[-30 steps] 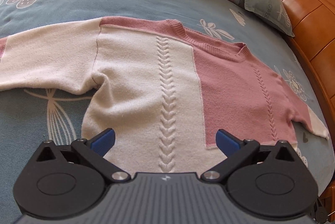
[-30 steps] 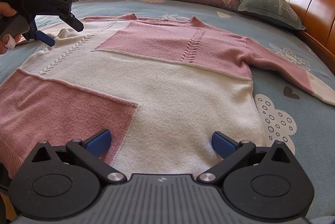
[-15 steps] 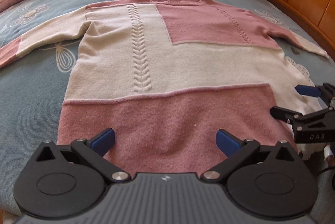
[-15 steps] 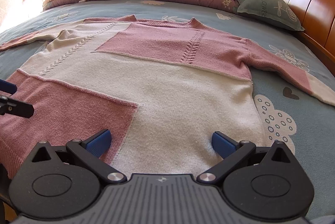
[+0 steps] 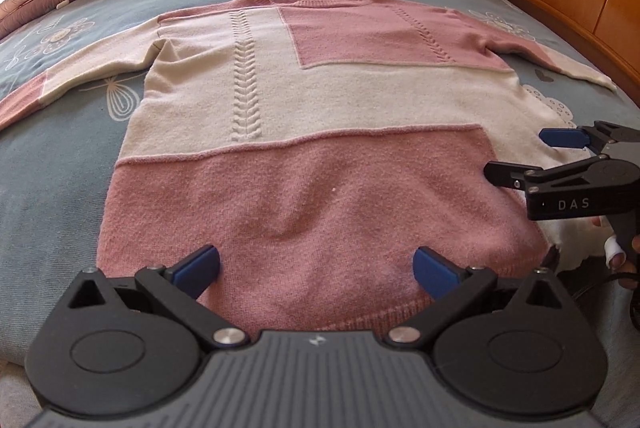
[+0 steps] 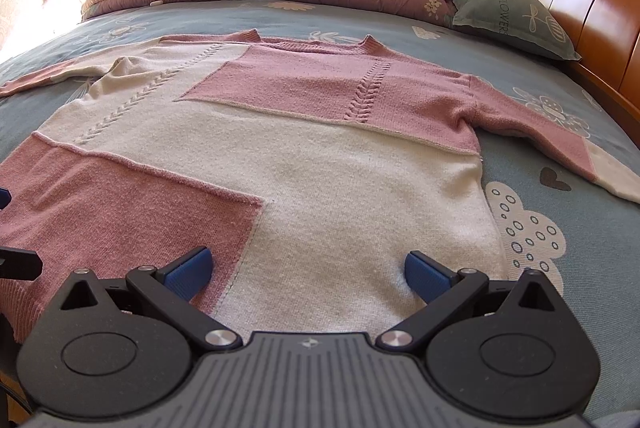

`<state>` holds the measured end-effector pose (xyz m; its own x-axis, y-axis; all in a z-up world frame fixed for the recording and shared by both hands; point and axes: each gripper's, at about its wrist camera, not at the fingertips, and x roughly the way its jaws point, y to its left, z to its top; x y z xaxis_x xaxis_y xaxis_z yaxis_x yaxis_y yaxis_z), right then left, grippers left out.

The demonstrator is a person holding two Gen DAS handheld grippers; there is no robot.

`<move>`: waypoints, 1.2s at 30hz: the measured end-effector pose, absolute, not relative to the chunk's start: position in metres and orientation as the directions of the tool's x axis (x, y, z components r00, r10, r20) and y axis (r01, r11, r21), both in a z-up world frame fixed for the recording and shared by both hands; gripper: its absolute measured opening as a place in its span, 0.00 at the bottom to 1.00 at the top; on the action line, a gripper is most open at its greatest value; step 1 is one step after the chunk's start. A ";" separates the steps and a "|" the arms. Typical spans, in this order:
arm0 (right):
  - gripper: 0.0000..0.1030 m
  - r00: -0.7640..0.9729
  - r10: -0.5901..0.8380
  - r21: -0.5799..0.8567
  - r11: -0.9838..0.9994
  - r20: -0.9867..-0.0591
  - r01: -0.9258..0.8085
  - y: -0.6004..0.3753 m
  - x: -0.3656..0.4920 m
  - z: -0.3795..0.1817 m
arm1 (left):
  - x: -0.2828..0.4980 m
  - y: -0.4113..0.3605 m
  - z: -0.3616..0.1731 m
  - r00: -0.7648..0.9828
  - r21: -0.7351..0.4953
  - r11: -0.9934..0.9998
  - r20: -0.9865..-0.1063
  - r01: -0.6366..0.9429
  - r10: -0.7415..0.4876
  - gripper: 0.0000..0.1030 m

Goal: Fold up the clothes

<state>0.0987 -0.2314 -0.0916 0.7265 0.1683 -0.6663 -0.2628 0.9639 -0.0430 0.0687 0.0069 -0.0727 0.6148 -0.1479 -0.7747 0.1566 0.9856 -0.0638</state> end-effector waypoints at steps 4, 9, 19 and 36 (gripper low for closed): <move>1.00 0.726 0.167 -0.045 0.964 -0.667 -0.263 -0.231 0.099 -0.091 | 0.062 0.002 -0.078 0.631 -0.016 0.984 -0.765 0.177 -0.126 0.99; 1.00 0.727 0.164 -0.048 0.964 -0.667 -0.262 -0.230 0.099 -0.091 | 0.068 0.007 -0.073 0.625 -0.046 0.987 -0.769 0.157 -0.135 0.99; 1.00 0.728 0.163 -0.049 0.964 -0.665 -0.261 -0.230 0.099 -0.091 | 0.064 0.018 -0.071 0.620 -0.100 0.987 -0.769 0.122 -0.154 0.99; 1.00 0.729 0.160 -0.049 0.965 -0.666 -0.257 -0.230 0.099 -0.091 | 0.114 0.045 -0.063 0.641 -0.329 0.944 -0.724 0.003 -0.254 0.99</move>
<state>0.0994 -0.2296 -0.0909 0.7288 0.1603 -0.6657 -0.2574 0.9651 -0.0493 0.1144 0.0445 -0.0627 0.6409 -0.2545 -0.7243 0.0028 0.9442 -0.3293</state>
